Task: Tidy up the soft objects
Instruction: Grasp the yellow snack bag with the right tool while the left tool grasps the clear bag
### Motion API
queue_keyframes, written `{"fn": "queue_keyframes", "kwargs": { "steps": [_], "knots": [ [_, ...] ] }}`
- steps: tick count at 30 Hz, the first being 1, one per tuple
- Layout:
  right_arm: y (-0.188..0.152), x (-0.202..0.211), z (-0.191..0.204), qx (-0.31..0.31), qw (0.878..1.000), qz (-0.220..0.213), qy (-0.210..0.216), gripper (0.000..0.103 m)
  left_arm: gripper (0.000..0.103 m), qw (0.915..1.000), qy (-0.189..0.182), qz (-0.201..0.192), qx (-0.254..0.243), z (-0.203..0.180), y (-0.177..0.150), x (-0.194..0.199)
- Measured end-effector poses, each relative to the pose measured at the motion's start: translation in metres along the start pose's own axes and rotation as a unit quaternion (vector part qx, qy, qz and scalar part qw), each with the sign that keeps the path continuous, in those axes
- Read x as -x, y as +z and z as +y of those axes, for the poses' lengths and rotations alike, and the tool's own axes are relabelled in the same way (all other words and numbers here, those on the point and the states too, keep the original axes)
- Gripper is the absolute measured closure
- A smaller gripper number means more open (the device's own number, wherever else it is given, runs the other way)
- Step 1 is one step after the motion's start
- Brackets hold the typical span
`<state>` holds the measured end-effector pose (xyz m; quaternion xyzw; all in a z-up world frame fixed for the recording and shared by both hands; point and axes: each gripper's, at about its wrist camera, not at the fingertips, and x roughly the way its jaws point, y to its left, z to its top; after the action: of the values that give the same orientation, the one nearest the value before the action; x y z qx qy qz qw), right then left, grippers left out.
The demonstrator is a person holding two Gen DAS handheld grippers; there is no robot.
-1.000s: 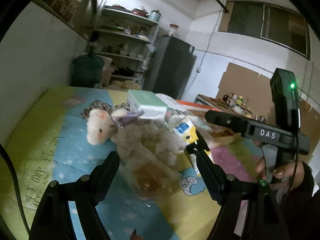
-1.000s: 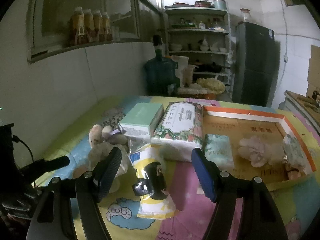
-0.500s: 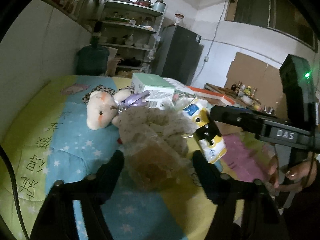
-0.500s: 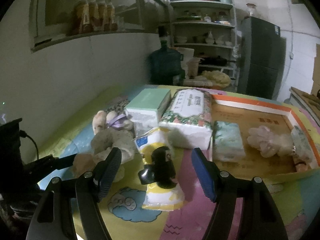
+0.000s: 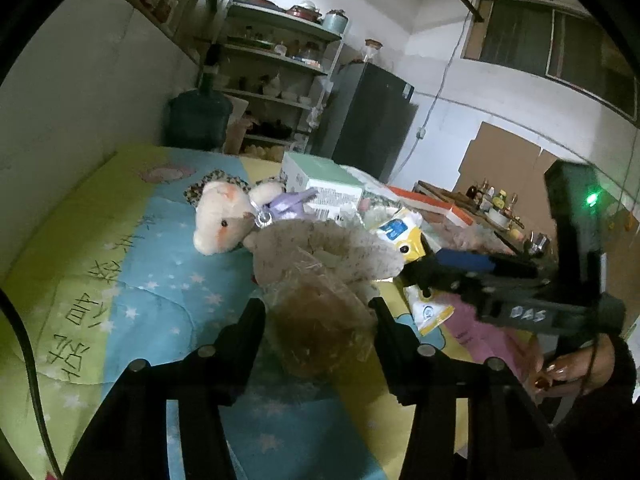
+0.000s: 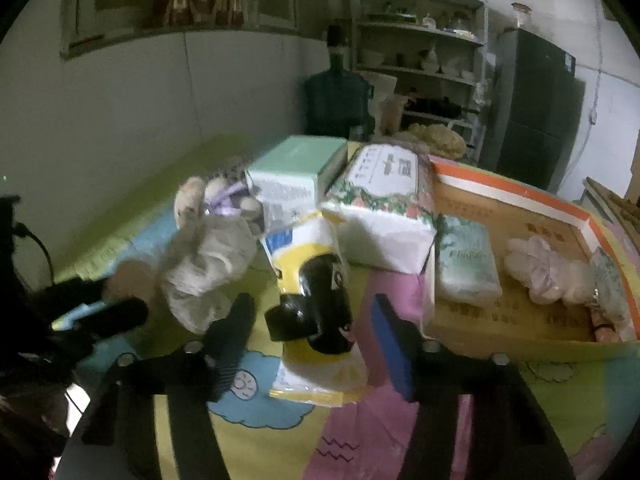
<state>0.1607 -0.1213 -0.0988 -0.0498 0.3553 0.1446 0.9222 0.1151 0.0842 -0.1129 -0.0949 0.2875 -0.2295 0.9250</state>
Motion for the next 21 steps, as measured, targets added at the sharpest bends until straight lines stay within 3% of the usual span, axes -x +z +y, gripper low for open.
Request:
{"fn": "queue_keyframes", "kwargs": {
  "steps": [3,21],
  "knots": [
    [-0.004,-0.005,0.0,0.004,1.0,0.008,0.002,0.057,0.05,1.0,0.002,-0.006,0.002,0.0,0.002,0.005],
    [-0.006,0.0,0.001,0.013,1.0,-0.005,-0.003,0.061,0.05,0.9995,0.01,-0.031,0.0,-0.004,0.007,0.015]
  ]
}}
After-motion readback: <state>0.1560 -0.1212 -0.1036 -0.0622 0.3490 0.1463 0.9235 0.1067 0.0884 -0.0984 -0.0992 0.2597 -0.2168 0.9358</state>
